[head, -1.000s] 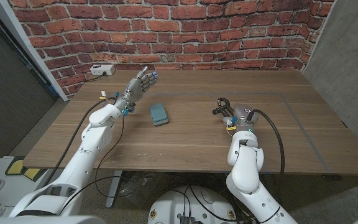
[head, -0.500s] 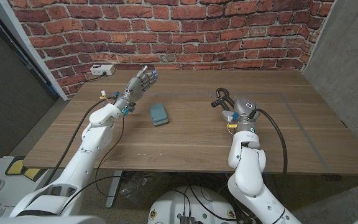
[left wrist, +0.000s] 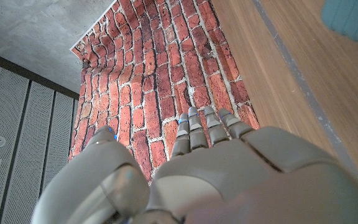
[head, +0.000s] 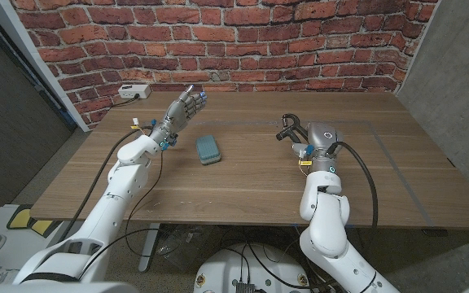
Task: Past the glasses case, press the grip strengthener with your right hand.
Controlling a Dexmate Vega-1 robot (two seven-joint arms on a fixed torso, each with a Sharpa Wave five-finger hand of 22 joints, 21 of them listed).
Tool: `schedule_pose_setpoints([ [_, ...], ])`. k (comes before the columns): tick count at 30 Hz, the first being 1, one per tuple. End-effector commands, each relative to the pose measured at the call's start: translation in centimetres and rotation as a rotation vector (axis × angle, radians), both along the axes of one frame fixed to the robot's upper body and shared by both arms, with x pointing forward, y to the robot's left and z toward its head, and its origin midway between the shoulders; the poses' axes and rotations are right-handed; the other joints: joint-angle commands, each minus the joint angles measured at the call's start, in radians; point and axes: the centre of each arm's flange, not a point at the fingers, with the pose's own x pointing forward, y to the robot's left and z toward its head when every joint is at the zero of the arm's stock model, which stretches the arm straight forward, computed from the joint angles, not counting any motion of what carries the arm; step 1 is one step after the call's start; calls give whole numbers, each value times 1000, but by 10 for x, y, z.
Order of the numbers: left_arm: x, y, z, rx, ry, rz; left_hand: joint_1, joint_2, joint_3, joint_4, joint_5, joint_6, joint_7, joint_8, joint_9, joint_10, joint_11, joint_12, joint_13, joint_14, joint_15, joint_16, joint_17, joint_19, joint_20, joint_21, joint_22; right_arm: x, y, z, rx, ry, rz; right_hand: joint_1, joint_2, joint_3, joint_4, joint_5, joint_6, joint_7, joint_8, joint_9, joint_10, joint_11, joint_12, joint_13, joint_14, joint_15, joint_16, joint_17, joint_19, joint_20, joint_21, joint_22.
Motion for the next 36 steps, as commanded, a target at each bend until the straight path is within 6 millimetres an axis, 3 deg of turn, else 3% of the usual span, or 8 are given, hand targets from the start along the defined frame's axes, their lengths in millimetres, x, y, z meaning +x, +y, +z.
schedule_pose_setpoints([
  [1,3,-4,3,7,-4,-6,2,8,-2,-2,-1,7,0,-2,6,10,0,-3,4,13,-1,-5,3,2,2,-1,3,4,-3,3,10,-17,4,204,170,28,-5,0,34,-6,7,8,47,-22,5,6,92,-154,9,5,66,-120,23,6],
  [16,6,1,6,11,-3,-4,3,8,-5,-2,-2,9,1,-1,6,12,1,-3,4,13,-1,-6,3,1,3,-1,3,13,2,3,37,-12,9,270,181,-8,0,3,103,-5,9,15,119,-20,8,6,161,-154,20,4,103,-121,81,13],
  [31,8,1,5,12,1,-9,3,8,-7,-1,-3,11,0,-1,6,11,-2,-4,4,13,-1,-6,3,1,2,0,3,13,2,0,51,-26,7,288,187,-57,16,-1,204,-42,20,21,218,-65,17,8,250,-151,26,-6,137,-120,148,14],
  [36,8,0,5,14,2,-10,3,8,-7,-1,-3,12,0,-1,6,11,-1,-4,4,13,-1,-6,3,1,3,-1,3,14,1,-1,53,-24,5,287,188,-66,18,-2,225,-44,22,22,232,-61,16,8,264,-151,26,-7,140,-121,158,13],
])
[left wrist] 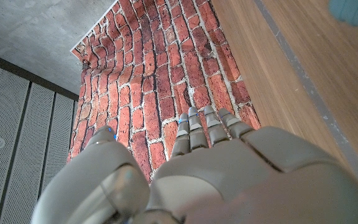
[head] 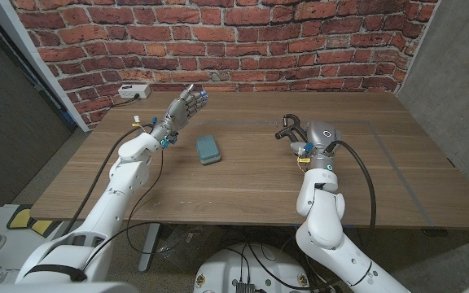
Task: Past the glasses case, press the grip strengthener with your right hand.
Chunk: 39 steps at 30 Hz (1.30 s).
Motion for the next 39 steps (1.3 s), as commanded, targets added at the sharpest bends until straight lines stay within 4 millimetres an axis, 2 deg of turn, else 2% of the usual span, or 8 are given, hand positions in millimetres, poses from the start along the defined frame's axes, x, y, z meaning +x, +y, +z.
schedule_pose_setpoints([
  [1,1,-1,0,5,3,-2,3,8,-3,3,-3,12,0,-1,6,11,-1,-4,5,7,5,-6,3,1,3,0,3,1,-1,-2,6,0,-2,241,234,-9,0,1,110,-92,6,3,106,-89,5,1,136,-150,7,3,69,-106,11,1],
  [15,4,-2,1,9,7,-7,4,8,-5,3,-4,14,1,-1,6,11,0,-4,5,7,5,-6,3,1,3,0,3,4,-1,-2,10,3,-8,247,240,-19,0,2,130,-102,1,3,108,-96,-6,1,149,-149,0,0,79,-108,32,0],
  [22,6,-2,3,11,6,-7,4,9,-6,3,-4,13,1,-1,6,12,-2,-4,5,8,4,-6,3,0,3,0,3,4,0,0,7,0,-17,229,245,-29,11,4,115,-102,-14,3,93,-97,-20,2,134,-147,-16,-4,57,-104,33,-6],
  [29,7,-2,4,15,7,-11,4,9,-7,3,-4,12,0,-1,6,11,-1,-5,5,7,4,-6,3,0,3,0,3,4,0,0,9,6,-16,215,236,-40,13,5,94,-99,-28,4,80,-98,-32,2,114,-147,-32,-7,39,-104,34,-12],
  [39,9,-3,5,17,9,-13,5,9,-8,3,-5,12,0,-2,6,11,-2,-5,5,8,4,-6,3,0,2,0,3,5,-1,1,6,26,-19,176,229,-57,28,5,76,-98,-39,4,62,-94,-46,1,95,-142,-46,-7,16,-103,33,-19],
])
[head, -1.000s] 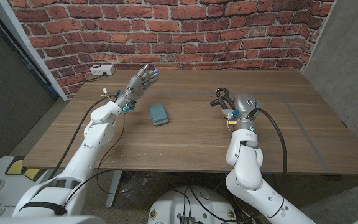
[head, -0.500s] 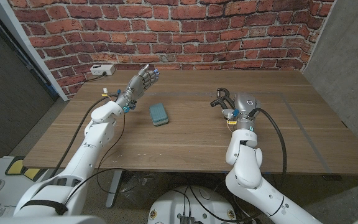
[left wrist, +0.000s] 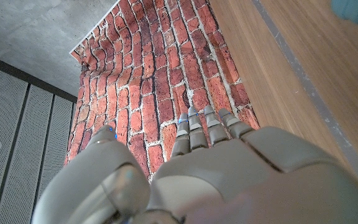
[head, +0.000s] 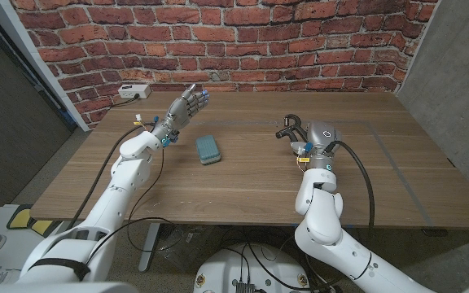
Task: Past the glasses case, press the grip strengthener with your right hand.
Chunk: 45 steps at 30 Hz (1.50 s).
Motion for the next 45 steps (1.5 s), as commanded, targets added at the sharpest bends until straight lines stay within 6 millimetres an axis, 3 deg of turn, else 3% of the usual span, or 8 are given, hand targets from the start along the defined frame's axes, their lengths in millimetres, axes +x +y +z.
schedule_pose_setpoints([
  [1,2,0,1,4,2,-1,-2,2,-4,-1,-5,8,-4,-2,6,7,2,-5,5,8,4,-6,3,0,3,0,3,1,0,2,-3,19,-2,181,212,-13,9,5,72,-79,-3,5,56,-68,-7,4,86,-110,-7,5,17,-77,2,-2],
  [8,3,-1,1,2,3,-4,-2,2,-5,-1,-5,8,-3,-2,6,6,2,-5,5,8,4,-6,3,0,3,0,3,1,0,3,3,27,-6,131,198,-32,25,7,60,-77,-8,4,44,-67,-14,3,68,-109,-17,3,3,-78,0,-9],
  [25,6,2,1,-5,6,0,-1,3,-6,-1,-6,9,-3,-2,6,8,2,-5,5,8,4,-6,3,0,3,0,3,3,1,5,-1,40,-33,78,181,-50,32,10,15,-73,-20,3,1,-63,-28,3,21,-107,-29,4,-26,-78,-11,-18],
  [32,7,3,2,-5,5,0,-1,4,-7,-1,-6,10,-3,-2,6,9,2,-4,5,8,4,-6,3,0,3,0,3,5,1,5,-7,50,-40,34,170,-61,33,11,-53,-61,-27,1,-73,-52,-35,3,-48,-102,-34,6,-68,-79,-32,-21],
  [39,8,2,2,-6,6,0,0,4,-7,-1,-6,10,-3,-2,6,7,3,-5,5,8,3,-6,3,-1,3,0,3,5,1,6,-9,52,-42,5,160,-71,37,7,-74,-54,-25,0,-94,-38,-32,3,-81,-99,-35,9,-84,-79,-42,-22],
  [45,9,1,3,-6,5,-1,0,4,-8,0,-6,11,-3,-1,6,8,3,-5,5,8,3,-6,3,-1,3,0,3,7,0,7,-11,59,-46,-8,158,-75,40,6,-85,-53,-24,-1,-108,-44,-32,3,-99,-97,-35,10,-92,-79,-47,-22],
])
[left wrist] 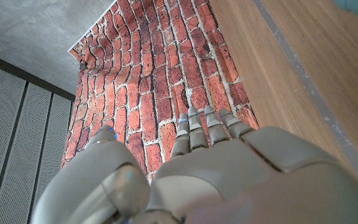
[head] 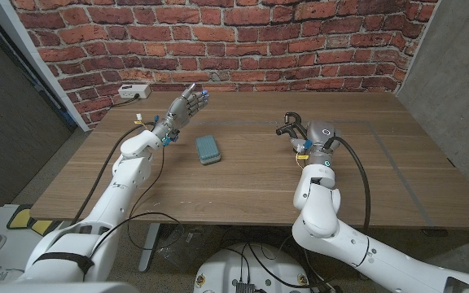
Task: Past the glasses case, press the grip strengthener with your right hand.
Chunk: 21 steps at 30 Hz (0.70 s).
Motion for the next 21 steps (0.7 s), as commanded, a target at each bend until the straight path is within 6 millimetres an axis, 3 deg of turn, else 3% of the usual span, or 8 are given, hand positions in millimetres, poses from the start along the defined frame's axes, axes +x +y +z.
schedule_pose_setpoints([
  [1,2,-1,1,-1,-1,-1,0,4,-1,1,-6,11,-3,-2,6,9,3,-5,5,9,3,-6,3,-1,4,0,3,2,-2,2,-6,9,-11,65,82,-8,4,1,-11,-3,7,2,-16,-1,1,1,-17,-41,2,3,-8,-80,-5,3],
  [10,1,0,2,-5,-2,3,1,5,-2,1,-6,10,-3,-2,6,10,3,-4,5,8,3,-6,3,-1,3,0,3,2,-3,3,-8,2,-13,52,83,-11,7,1,-15,-3,8,2,-15,-8,6,1,-19,-42,6,5,-11,-79,-7,4],
  [12,1,0,2,-5,-4,5,1,5,-2,1,-6,10,-3,-2,6,10,3,-5,5,9,4,-6,3,-1,4,0,3,2,-3,3,-11,-2,-14,49,85,-11,7,1,-16,-4,9,1,-12,3,9,1,-19,-43,8,6,-10,-79,-8,4],
  [14,0,1,2,-5,-4,3,1,5,-2,1,-6,11,-3,-2,6,9,3,-5,5,9,3,-6,3,-1,4,0,3,2,-2,4,-11,-1,-11,48,86,-11,6,2,-15,-5,11,1,-14,-9,9,1,-20,-43,10,6,-9,-79,-8,4],
  [21,-5,0,2,25,-3,-6,2,6,-3,1,-6,11,-3,-2,6,14,0,-3,5,9,3,-6,3,-1,4,0,3,1,-1,0,-9,-2,-11,47,88,-9,4,3,-12,-8,13,0,-11,-13,13,1,-16,-45,13,7,-8,-80,-9,4],
])
